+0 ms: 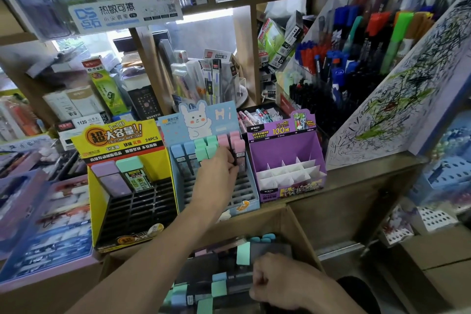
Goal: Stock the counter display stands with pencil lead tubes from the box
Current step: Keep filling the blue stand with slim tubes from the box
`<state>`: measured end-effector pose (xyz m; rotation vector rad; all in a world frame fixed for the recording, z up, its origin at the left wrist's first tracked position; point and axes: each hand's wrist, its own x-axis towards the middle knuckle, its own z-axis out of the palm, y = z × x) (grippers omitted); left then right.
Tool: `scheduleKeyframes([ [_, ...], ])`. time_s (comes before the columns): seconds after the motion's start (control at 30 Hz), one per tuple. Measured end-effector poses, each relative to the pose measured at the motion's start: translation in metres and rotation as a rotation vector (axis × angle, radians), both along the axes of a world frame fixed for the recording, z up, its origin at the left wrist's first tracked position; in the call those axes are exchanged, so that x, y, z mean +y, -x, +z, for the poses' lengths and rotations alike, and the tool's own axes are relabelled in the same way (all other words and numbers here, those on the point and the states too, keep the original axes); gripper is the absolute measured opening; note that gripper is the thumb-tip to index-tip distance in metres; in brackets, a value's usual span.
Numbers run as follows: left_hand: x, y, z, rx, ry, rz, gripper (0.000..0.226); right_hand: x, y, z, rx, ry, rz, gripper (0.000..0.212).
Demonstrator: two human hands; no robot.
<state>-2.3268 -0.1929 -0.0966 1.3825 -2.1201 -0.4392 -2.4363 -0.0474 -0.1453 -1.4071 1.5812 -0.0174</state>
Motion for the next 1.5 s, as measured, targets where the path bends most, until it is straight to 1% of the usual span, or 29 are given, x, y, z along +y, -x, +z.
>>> scheduleKeyframes([
  [0.03,0.002,-0.001,0.001,0.005,0.005,-0.013,0.012,0.000,0.000,0.000,-0.005,0.009,-0.004,0.019],
  [0.13,0.013,-0.013,0.005,0.024,0.022,-0.051,0.009,-0.001,-0.001,-0.003,-0.006,0.037,-0.007,0.023],
  [0.23,0.035,-0.036,0.004,0.031,0.001,-0.077,0.012,0.000,-0.002,-0.011,0.031,0.140,0.002,0.032],
  [0.3,0.053,-0.055,0.001,0.014,-0.020,-0.089,0.014,0.000,-0.005,-0.017,0.032,0.195,-0.015,0.030],
  [0.4,0.078,-0.083,-0.005,0.027,-0.112,-0.068,0.013,0.000,-0.008,-0.021,0.019,0.252,-0.026,0.018],
  [0.5,0.101,-0.112,-0.014,0.058,-0.186,-0.004,0.010,0.000,-0.011,-0.023,-0.002,0.290,-0.020,0.012],
  [0.6,0.123,-0.138,-0.025,0.074,-0.276,0.056,0.013,-0.001,-0.016,-0.024,0.008,0.343,-0.020,0.007],
  [0.67,0.135,-0.152,-0.034,0.072,-0.365,0.098,0.014,-0.001,-0.021,-0.024,0.011,0.380,-0.030,0.008],
  [0.73,0.145,-0.162,-0.044,0.062,-0.452,0.135,0.015,-0.001,-0.025,-0.025,0.026,0.436,0.003,0.014],
  [0.8,0.155,-0.168,-0.052,0.040,-0.539,0.159,0.023,0.000,-0.028,-0.025,0.054,0.506,0.063,0.019],
  [0.83,0.160,-0.171,-0.056,0.029,-0.576,0.171,0.029,0.000,-0.030,-0.027,0.098,0.528,0.105,0.020],
  [0.93,0.169,-0.176,-0.063,-0.049,-0.617,0.203,0.044,0.000,-0.037,-0.029,0.286,0.493,0.248,0.050],
  [1.0,0.170,-0.179,-0.065,-0.162,-0.602,0.220,0.048,0.000,-0.041,-0.030,0.320,0.440,0.273,0.056],
  [1.07,0.170,-0.180,-0.066,-0.218,-0.614,0.224,0.046,0.002,-0.041,-0.032,0.285,0.415,0.250,0.050],
  [1.2,0.172,-0.177,-0.071,-0.261,-0.632,0.255,0.038,0.004,-0.040,-0.033,0.209,0.363,0.202,0.039],
  [1.3,0.171,-0.176,-0.075,-0.309,-0.625,0.290,0.044,0.007,-0.041,-0.035,0.208,0.362,0.217,0.036],
  [1.43,0.170,-0.177,-0.078,-0.322,-0.626,0.295,0.053,0.009,-0.041,-0.035,0.153,0.345,0.209,0.035],
  [1.5,0.170,-0.178,-0.079,-0.323,-0.635,0.289,0.052,0.008,-0.040,-0.034,0.143,0.344,0.213,0.036],
])
